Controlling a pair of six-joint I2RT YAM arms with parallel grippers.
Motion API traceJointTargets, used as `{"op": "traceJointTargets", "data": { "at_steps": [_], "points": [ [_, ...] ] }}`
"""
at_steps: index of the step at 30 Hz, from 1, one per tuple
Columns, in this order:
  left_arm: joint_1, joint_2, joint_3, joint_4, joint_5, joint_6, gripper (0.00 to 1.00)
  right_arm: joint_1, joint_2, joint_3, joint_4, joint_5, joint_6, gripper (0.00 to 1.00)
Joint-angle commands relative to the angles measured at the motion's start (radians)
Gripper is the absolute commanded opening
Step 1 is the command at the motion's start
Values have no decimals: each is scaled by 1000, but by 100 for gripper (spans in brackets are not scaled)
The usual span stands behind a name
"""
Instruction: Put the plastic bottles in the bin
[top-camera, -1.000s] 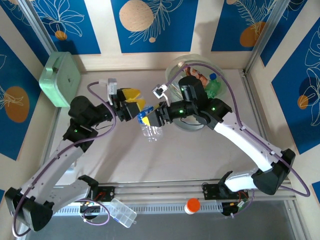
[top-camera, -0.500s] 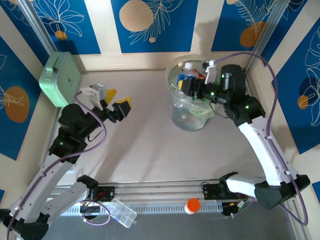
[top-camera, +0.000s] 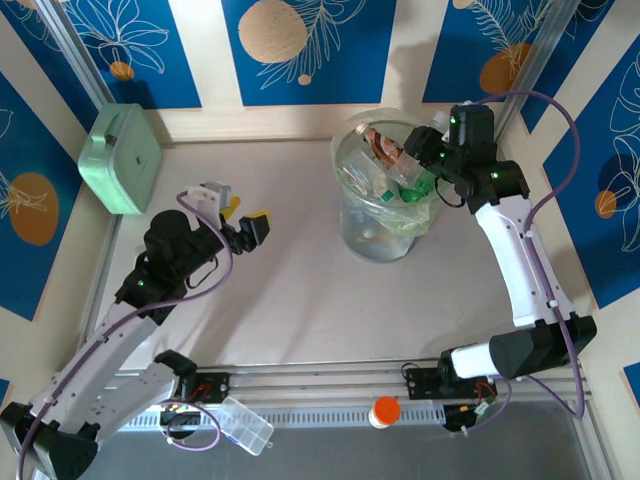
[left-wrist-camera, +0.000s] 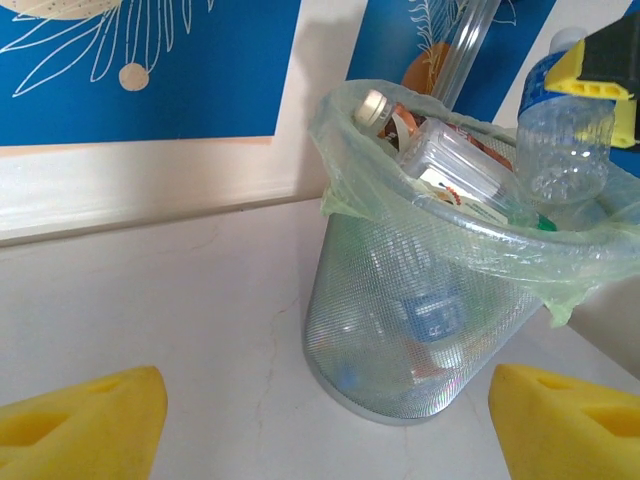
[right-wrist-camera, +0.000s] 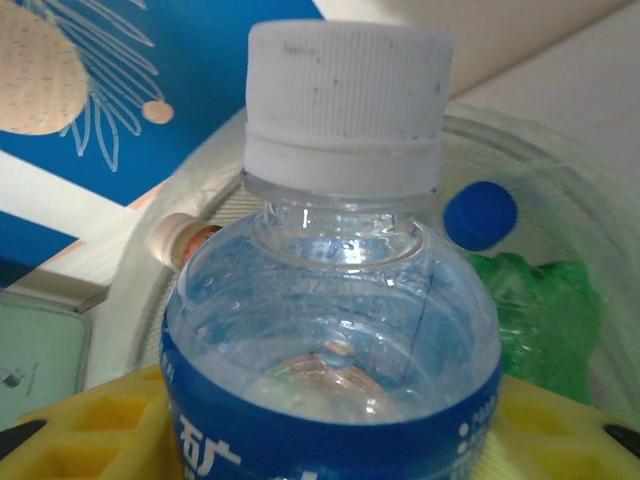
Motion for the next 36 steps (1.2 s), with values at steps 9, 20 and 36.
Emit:
{"op": "traceJointTargets", "data": {
  "at_steps": [9, 20, 36],
  "points": [
    [-21, -24, -20, 42, -30, 3, 84, 34, -111, -180, -5, 70, 100, 48],
    [-25, -34, -17, 23, -65, 13, 84, 51, -104, -140, 16, 53, 51, 74],
    [-27, -51, -20, 16, -106, 24, 84, 27, -132, -13, -24, 195, -98, 55]
  ]
}}
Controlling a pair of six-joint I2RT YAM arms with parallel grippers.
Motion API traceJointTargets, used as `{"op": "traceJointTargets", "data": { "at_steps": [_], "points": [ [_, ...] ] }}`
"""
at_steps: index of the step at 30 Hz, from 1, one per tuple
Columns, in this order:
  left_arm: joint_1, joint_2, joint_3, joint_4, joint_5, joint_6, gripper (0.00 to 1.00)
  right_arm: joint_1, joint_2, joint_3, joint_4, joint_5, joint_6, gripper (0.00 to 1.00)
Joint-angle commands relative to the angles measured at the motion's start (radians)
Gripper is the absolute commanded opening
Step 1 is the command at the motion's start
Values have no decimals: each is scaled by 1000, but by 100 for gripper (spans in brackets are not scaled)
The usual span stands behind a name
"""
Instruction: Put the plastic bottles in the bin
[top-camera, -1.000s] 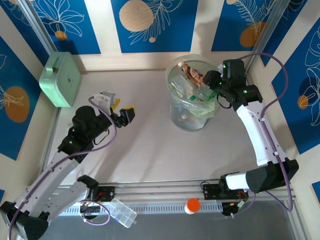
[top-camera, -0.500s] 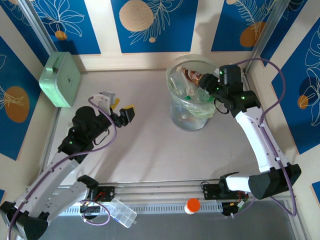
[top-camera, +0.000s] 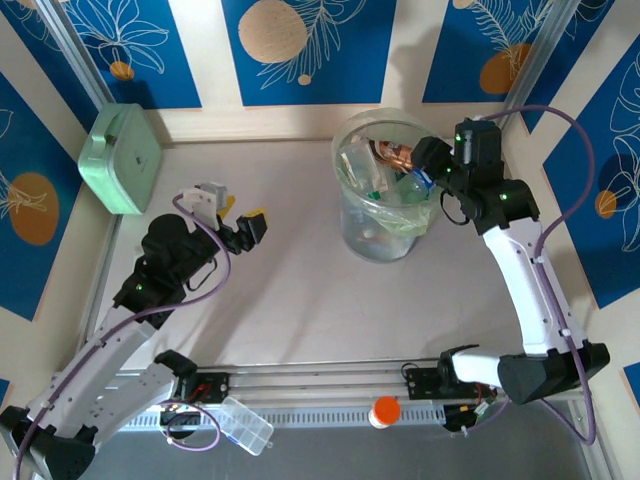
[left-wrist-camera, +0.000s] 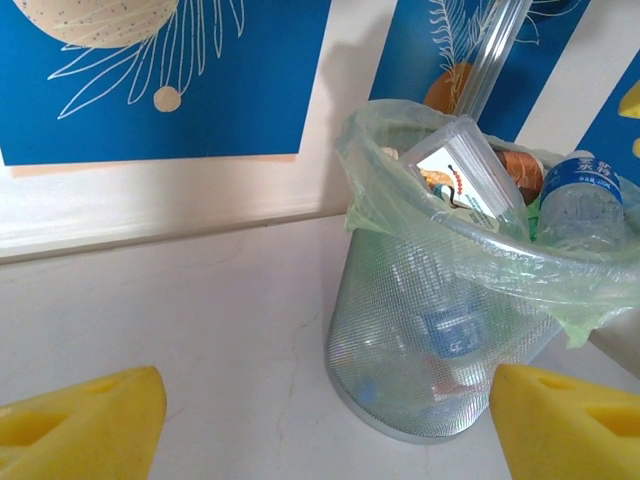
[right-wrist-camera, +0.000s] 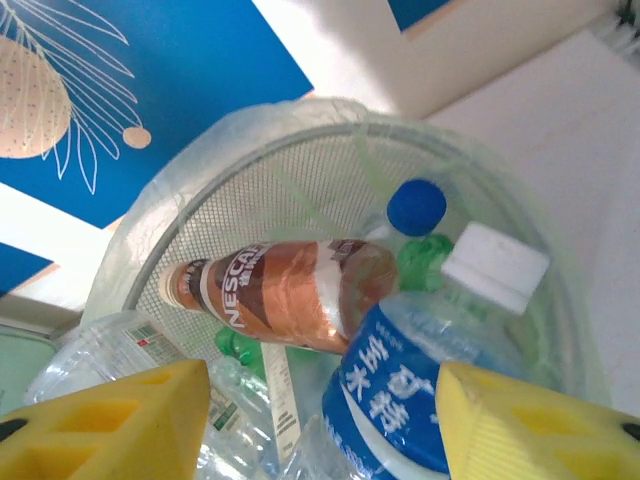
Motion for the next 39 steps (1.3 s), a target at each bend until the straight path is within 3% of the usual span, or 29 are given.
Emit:
{"op": "traceJointTargets", "data": {
  "at_steps": [1, 7, 14, 23, 30, 33, 35, 36, 39],
  "points": [
    [-10, -22, -10, 6, -30, 18, 84, 1, 1, 57, -5, 74, -104, 51],
    [-12, -19, -12, 5, -40, 21, 84, 10, 108, 128, -45, 73, -243, 37],
    [-12, -9, -13, 7, -46, 22, 84, 67, 190, 85, -29, 142, -297, 36],
    [-12, -5, -15, 7, -48, 20, 84, 68, 197, -49, 12, 141, -275, 36],
    [-12, -5, -20, 9, -57, 32, 84, 115, 143, -12, 18, 172, -315, 36],
    [-11, -3, -22, 11, -63, 39, 87, 140, 106, 42, 12, 180, -338, 41],
    [-11, -5, -22, 8, -68, 40, 93, 147, 72, 72, 21, 160, -357, 51],
    [-12, -5, -20, 3, -68, 42, 99, 148, 60, 86, 22, 145, -364, 58],
    [-12, -9, -5, -21, -38, 48, 99, 148, 13, 113, 23, 107, -373, 98]
  ]
}}
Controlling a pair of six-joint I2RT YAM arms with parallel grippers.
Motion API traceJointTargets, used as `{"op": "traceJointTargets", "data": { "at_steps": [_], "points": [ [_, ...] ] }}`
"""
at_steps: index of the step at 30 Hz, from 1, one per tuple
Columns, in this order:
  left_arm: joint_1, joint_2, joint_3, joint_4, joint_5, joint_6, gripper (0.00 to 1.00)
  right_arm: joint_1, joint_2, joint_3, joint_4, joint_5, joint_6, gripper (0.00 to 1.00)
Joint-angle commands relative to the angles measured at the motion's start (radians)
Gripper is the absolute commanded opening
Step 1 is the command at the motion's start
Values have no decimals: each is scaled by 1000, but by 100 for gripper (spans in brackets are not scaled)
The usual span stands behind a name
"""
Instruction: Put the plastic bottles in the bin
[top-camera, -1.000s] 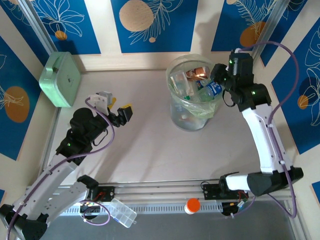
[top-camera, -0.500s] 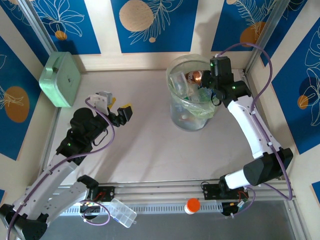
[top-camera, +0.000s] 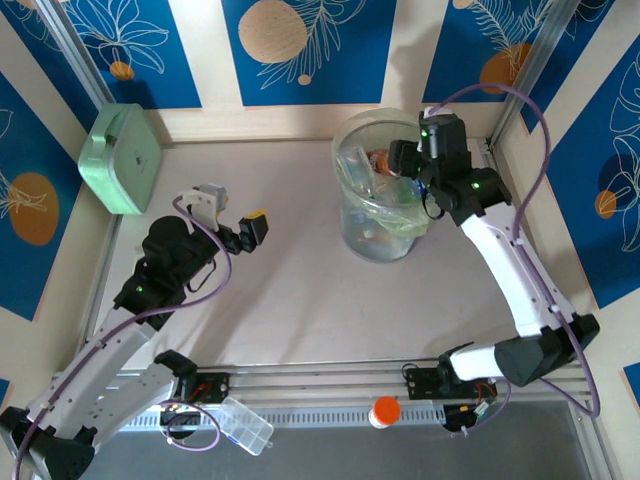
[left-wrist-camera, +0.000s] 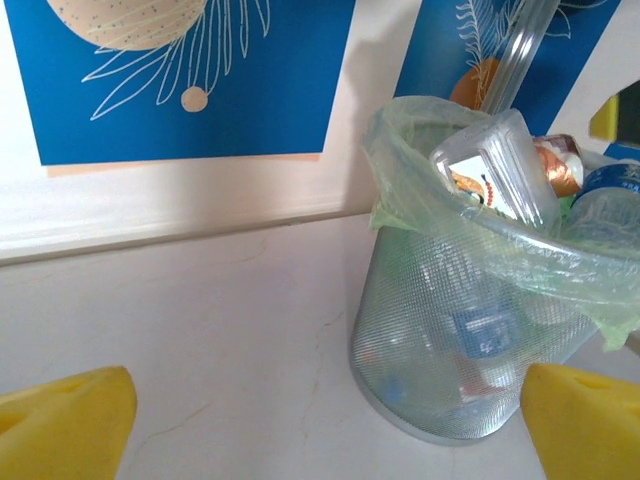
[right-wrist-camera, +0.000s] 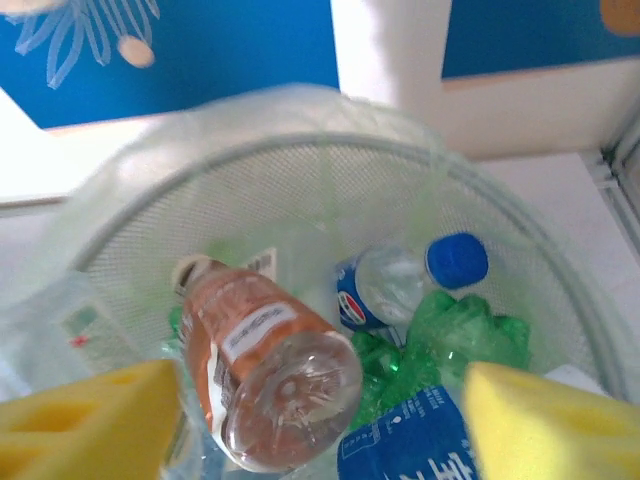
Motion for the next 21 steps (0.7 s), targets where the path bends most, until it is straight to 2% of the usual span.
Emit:
{"op": "traceJointTargets", "data": {
  "at_steps": [1, 3, 6, 7, 9, 11, 13, 15, 16, 17, 19, 21],
  "points": [
    [-9, -12, 12, -24, 25, 22, 99, 1, -96, 49, -1, -26, -8, 99],
    [-9, -30, 15, -35, -9, 4, 99, -1, -154, 9, 20, -9, 6, 99],
    [-8, -68, 14, -66, -126, -15, 99, -11, -278, -138, 101, 67, 27, 99],
    [-9, -78, 19, -73, -133, 9, 99, -23, -332, -218, 154, 63, 15, 99],
    [-11, -84, 39, -104, -176, 15, 99, -46, -462, -421, 340, -6, -111, 99],
    [-10, -88, 46, -109, -231, 15, 99, -71, -595, -616, 518, 22, -133, 99],
    [-11, -99, 31, -83, -286, 29, 99, -110, -680, -742, 610, 81, -131, 99],
    [-11, -107, -4, -25, -306, 82, 99, -165, -710, -781, 540, 220, 13, 99],
    [-10, -107, -18, -7, -332, 93, 99, -205, -710, -768, 420, 285, 180, 99],
    [-11, -103, -51, 52, -349, 118, 99, -252, -707, -756, 320, 290, 300, 99],
    [-11, -98, -143, 224, -330, 214, 99, -308, -698, -779, 283, 306, 363, 99],
    [-10, -73, -212, 343, -347, 239, 99, -338, -675, -823, 291, 390, 404, 99]
  ]
}}
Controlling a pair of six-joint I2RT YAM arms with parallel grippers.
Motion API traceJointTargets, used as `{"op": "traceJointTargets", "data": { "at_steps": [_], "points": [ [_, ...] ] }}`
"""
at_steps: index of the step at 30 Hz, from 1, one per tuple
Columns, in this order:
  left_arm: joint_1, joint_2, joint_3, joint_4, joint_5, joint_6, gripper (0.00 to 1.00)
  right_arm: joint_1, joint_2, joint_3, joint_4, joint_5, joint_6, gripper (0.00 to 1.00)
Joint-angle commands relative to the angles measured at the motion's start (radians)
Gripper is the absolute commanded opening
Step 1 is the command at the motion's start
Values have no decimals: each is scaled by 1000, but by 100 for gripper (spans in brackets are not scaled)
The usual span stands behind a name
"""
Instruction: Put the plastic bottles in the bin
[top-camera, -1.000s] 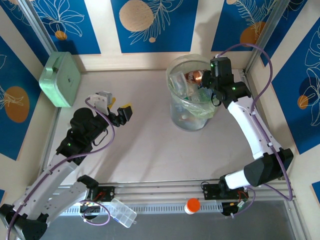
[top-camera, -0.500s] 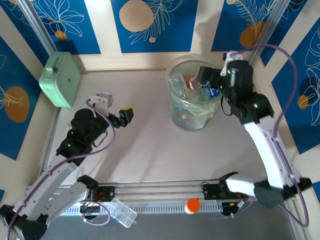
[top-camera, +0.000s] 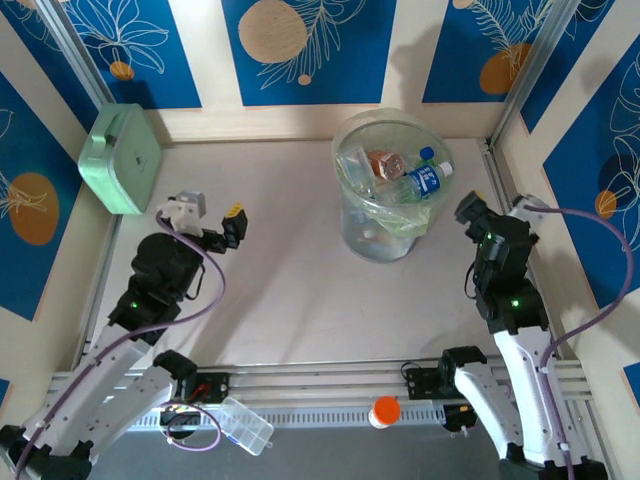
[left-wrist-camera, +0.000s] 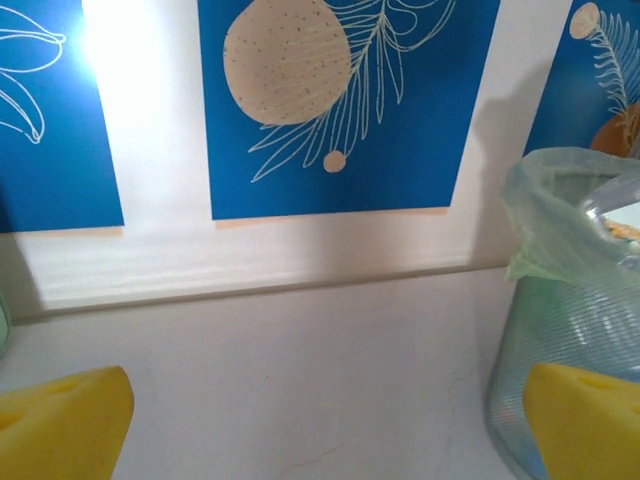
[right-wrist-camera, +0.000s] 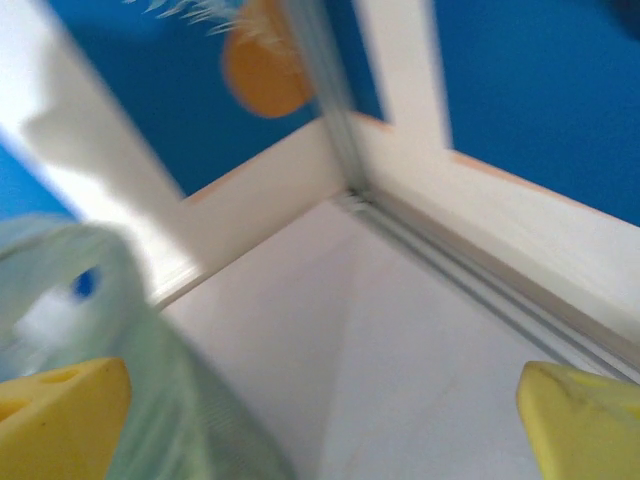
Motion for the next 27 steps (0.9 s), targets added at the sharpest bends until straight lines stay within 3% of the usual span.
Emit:
{"op": "traceJointTargets", "data": {
  "at_steps": [1, 3, 5, 6, 8, 10, 12, 14, 17, 21, 27],
  "points": [
    [-9, 49, -95, 234, -63, 117, 99, -56, 31, -62, 5, 158, 143, 99],
    [-8, 89, -112, 234, -42, 184, 99, -92, 86, -114, 85, 159, 73, 99],
    [-7, 121, -127, 265, -135, 180, 99, -132, 139, -201, 261, 46, -96, 99],
    [-6, 132, -144, 304, -153, 196, 99, -156, 155, -247, 344, -50, -163, 99],
    [4, 160, -195, 388, -164, 287, 99, -216, 177, -351, 527, -384, -303, 99],
    [43, 204, -199, 367, -219, 285, 99, -223, 190, -423, 642, -559, -408, 99],
    [92, 222, -212, 337, -248, 214, 99, -219, 237, -444, 669, -576, -411, 99],
    [138, 229, -247, 341, -163, 253, 99, -220, 302, -433, 655, -660, -436, 99],
    [220, 252, -278, 314, -125, 165, 99, -210, 360, -438, 688, -693, -421, 99],
    [314, 312, -337, 370, -82, 123, 99, -206, 432, -500, 901, -731, -370, 99],
    [363, 469, -370, 492, -70, 125, 99, -174, 615, -530, 1147, -741, -395, 99]
  ]
}}
